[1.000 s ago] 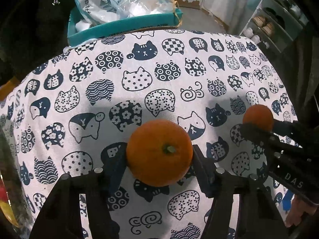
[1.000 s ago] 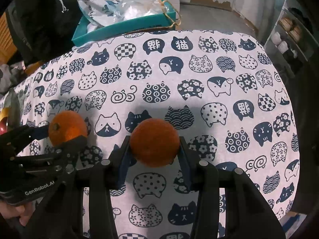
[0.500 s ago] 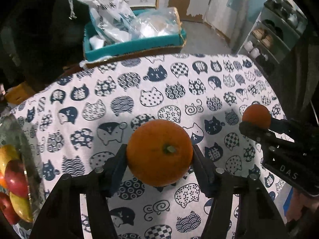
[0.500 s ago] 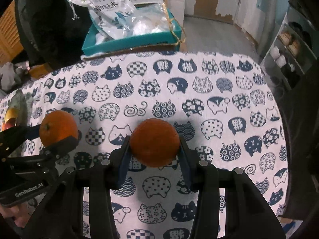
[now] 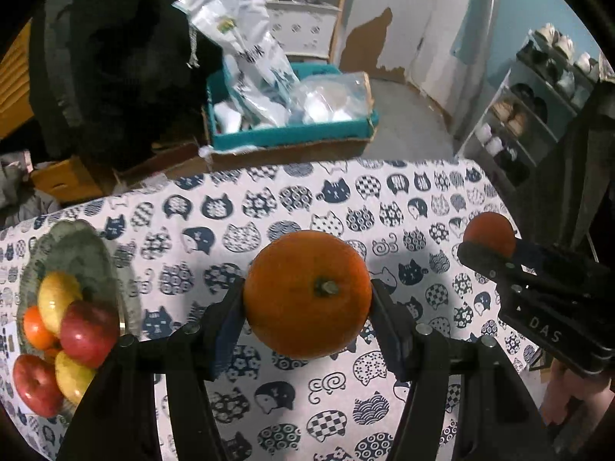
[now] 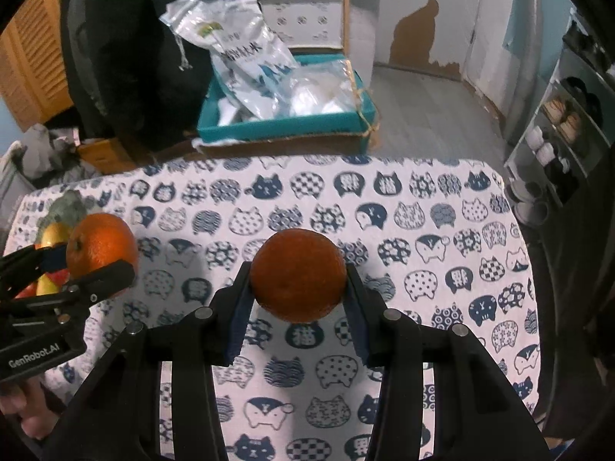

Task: Organize fruits
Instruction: 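Lift the orange and tangerine and carry both over the glass bowl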

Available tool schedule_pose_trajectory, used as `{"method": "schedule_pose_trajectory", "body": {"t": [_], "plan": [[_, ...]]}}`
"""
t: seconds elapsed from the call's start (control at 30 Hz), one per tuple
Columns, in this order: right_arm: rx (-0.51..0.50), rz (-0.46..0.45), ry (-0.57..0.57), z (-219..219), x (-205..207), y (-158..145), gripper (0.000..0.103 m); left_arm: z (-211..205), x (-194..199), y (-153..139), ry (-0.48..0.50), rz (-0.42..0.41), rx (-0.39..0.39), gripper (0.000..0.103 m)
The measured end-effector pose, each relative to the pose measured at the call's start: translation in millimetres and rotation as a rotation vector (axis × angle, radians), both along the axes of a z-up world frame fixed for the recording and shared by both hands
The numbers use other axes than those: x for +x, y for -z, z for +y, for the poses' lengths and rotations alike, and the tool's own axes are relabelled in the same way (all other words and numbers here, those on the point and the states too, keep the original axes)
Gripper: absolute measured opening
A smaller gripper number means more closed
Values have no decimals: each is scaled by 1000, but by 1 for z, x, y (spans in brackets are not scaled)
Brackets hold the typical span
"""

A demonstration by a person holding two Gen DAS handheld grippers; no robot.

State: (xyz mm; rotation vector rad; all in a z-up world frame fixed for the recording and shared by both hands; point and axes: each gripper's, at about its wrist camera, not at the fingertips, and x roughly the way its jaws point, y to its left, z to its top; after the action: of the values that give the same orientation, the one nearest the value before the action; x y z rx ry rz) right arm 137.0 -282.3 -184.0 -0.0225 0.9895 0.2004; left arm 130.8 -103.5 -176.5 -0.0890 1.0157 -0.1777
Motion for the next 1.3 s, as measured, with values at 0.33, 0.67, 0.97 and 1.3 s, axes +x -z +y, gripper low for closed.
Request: {"method": "schedule_pose_trajectory", "body": {"t": [0.33, 0.67, 0.97, 1.3], "plan": [[20, -60, -48, 33, -4, -33, 44, 40, -19, -32, -46, -66, -17, 63], [45, -100, -119, 79, -4, -55, 44, 89, -39, -58, -118, -118, -1, 63], [57, -118, -180, 123, -2, -69, 44, 130, -51, -70, -185, -150, 15, 63], [69, -116, -256, 179, 4, -74, 44, 179, -59, -71, -260, -153, 29, 63]]}}
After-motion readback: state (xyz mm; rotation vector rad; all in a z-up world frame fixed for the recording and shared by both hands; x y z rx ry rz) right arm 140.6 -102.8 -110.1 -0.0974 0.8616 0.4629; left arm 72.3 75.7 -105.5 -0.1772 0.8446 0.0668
